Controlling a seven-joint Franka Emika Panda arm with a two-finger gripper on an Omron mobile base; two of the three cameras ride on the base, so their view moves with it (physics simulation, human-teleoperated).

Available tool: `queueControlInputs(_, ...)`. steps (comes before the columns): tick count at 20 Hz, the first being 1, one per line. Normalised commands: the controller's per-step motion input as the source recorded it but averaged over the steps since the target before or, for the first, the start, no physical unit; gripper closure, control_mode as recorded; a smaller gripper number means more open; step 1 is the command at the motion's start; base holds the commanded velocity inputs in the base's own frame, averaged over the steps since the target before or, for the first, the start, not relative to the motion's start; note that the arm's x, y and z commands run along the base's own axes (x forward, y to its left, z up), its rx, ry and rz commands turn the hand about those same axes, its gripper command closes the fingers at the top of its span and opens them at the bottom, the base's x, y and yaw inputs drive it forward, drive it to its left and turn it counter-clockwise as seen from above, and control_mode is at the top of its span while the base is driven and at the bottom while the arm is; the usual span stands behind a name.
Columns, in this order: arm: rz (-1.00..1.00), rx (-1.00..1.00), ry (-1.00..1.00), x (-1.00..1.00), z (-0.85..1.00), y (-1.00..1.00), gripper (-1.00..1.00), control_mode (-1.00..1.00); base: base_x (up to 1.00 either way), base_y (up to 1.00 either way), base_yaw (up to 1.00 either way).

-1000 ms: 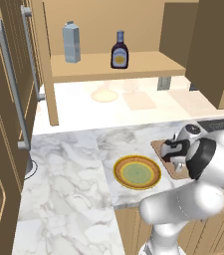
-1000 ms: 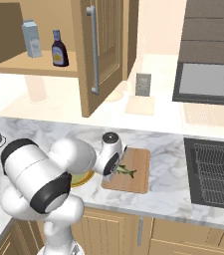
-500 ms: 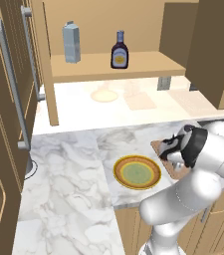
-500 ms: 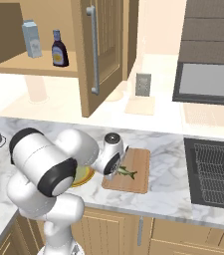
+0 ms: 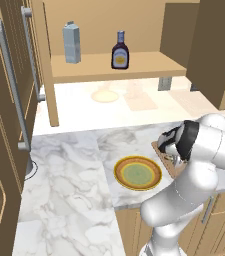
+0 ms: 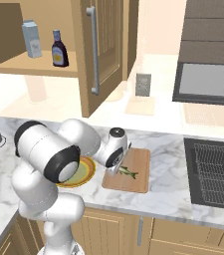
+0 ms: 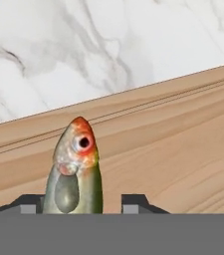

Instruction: Pick the fish from the plate and place it on the cutting board. Then pick the condiment bottle from the cabinet and place it next to the cutting board.

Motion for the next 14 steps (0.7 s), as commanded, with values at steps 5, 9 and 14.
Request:
queueControlInputs(5,0.02,0.0,-0.11,-0.03,-0.06,-0.01,-1.0,-1.0,0.0,0.0,0.0)
queueControlInputs(9,0.05,0.0,-0.27,-0.25,0.0,0.0,-1.0,-1.0,0.0,0.0,0.0)
queueControlInputs(14,0.05,0.0,-0.33,-0.35,0.03,0.0,-1.0,-1.0,0.0,0.0,0.0)
